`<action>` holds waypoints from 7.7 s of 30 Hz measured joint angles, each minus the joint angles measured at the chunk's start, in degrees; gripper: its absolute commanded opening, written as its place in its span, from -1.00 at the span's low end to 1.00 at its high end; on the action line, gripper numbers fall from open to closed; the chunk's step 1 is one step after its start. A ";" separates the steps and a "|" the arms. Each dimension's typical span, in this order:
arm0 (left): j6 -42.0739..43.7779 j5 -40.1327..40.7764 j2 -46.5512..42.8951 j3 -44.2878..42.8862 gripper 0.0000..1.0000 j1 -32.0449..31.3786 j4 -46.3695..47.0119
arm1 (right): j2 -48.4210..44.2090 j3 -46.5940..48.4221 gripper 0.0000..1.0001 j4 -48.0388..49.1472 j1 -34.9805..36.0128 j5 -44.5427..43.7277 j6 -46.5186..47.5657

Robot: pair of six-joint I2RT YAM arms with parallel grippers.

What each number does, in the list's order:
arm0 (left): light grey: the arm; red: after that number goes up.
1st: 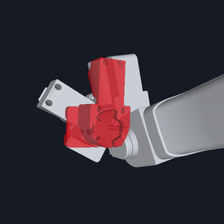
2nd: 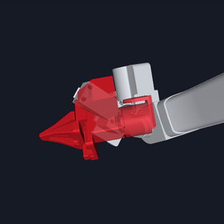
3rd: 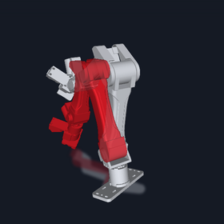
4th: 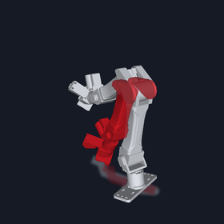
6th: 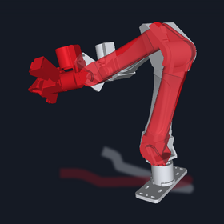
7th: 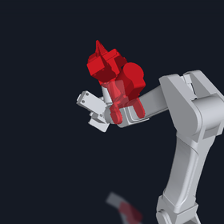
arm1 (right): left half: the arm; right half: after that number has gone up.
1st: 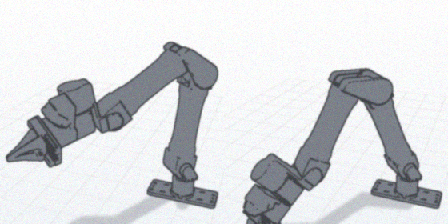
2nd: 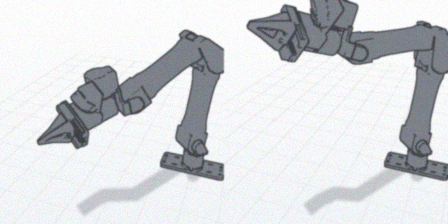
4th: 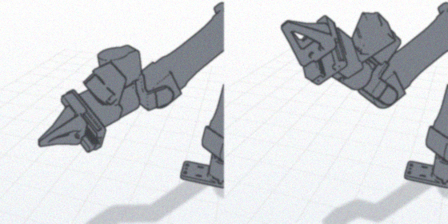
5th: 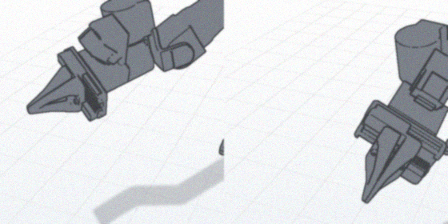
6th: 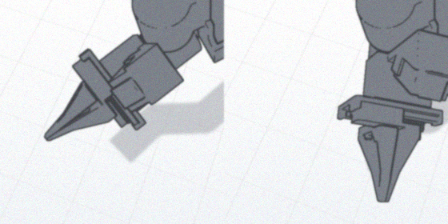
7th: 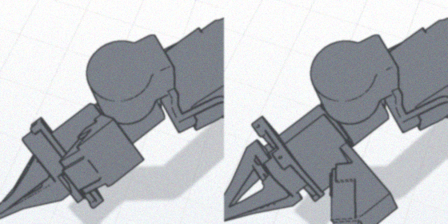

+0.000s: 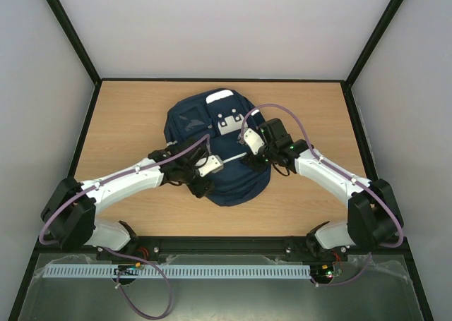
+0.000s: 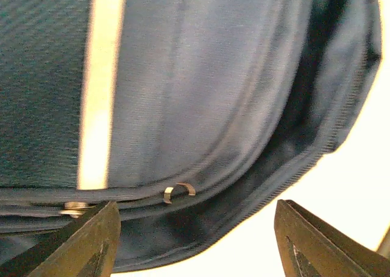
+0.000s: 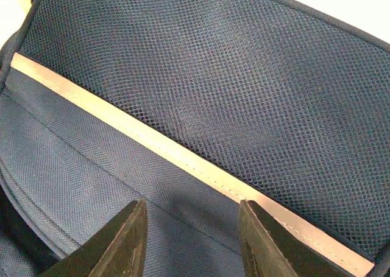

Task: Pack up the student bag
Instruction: Zip the student bag at the center of the board.

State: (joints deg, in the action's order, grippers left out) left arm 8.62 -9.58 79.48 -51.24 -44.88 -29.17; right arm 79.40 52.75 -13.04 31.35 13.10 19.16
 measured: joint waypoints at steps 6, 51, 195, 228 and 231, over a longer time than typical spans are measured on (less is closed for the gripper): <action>-4.26 -9.77 0.44 -2.82 0.19 -0.50 -4.07 | 0.00 0.00 -0.19 -0.22 0.00 0.09 0.00; -21.46 -11.89 -3.85 4.90 0.54 6.56 5.27 | 0.07 0.00 -0.19 -0.87 0.00 0.72 1.20; -29.16 5.35 -1.84 2.84 0.41 -0.55 15.21 | -0.33 -4.50 -0.37 -15.54 7.45 -2.38 0.98; -62.01 10.99 -10.93 14.36 0.40 -8.15 26.73 | 4.26 -0.61 -0.96 -15.02 7.67 -0.26 -4.15; -65.75 11.63 -11.50 16.46 0.33 -8.33 29.27 | 4.22 -0.61 -0.98 -15.02 7.67 -0.39 -4.24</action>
State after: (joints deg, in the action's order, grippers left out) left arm -57.12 2.04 67.99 -34.79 -53.21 0.10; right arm 83.61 52.14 -28.05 39.03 12.71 14.92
